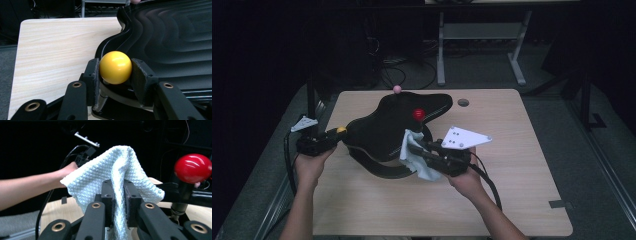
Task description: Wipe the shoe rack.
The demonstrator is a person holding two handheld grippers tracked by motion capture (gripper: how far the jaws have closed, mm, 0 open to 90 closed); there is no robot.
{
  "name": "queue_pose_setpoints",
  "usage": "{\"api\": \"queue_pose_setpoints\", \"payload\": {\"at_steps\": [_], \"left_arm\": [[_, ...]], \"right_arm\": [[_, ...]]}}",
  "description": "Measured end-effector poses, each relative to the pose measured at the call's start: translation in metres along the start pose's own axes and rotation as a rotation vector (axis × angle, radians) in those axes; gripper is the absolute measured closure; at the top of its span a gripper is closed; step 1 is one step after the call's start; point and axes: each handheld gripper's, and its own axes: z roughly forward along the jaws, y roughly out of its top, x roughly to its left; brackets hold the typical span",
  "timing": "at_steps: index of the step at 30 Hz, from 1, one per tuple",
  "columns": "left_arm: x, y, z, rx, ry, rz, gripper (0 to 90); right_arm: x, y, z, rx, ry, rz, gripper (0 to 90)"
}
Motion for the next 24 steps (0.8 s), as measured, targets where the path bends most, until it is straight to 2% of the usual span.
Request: {"api": "queue_pose_setpoints", "payload": {"at_steps": [3,4,6,9,14,16,18,20,22,24], "left_arm": [[0.0,0.0,0.0,0.001,0.002,0.001,59.8],[0.0,0.0,0.0,0.0,0.001,0.0,59.9],[-0.001,0.0,0.0,0.001,0.001,-0.001,59.8],[0.0,0.0,0.0,0.0,0.001,-0.001,59.8],[0.0,0.0,0.001,-0.003,0.004,-0.004,59.9],[0.0,0.0,0.0,-0.001,0.003,-0.005,59.9],[0.0,0.0,0.0,0.0,0.003,-0.003,59.9],[0.0,0.0,0.0,0.0,0.003,-0.003,59.8],[0.0,-0.001,0.0,0.001,0.003,-0.002,59.9],[0.0,-0.001,0.0,0.001,0.0,-0.003,59.9]], "right_arm": [[-0.004,0.0,-0.001,0.008,-0.025,-0.028,80.6],[-0.007,0.0,-0.001,0.014,-0.044,-0.024,80.6],[-0.013,-0.001,-0.001,0.02,-0.053,-0.005,80.7],[-0.007,0.0,0.0,0.018,-0.04,-0.019,80.7],[0.007,0.001,0.001,0.011,0.022,-0.047,80.7],[0.004,0.001,0.001,0.012,0.025,-0.043,80.7],[-0.001,0.002,0.0,0.014,-0.002,-0.035,80.7],[-0.004,0.002,-0.001,0.016,-0.007,-0.019,80.7],[-0.001,0.002,0.0,0.018,-0.005,-0.033,80.7],[0.005,0.002,0.0,0.015,0.022,-0.039,80.7]]}}
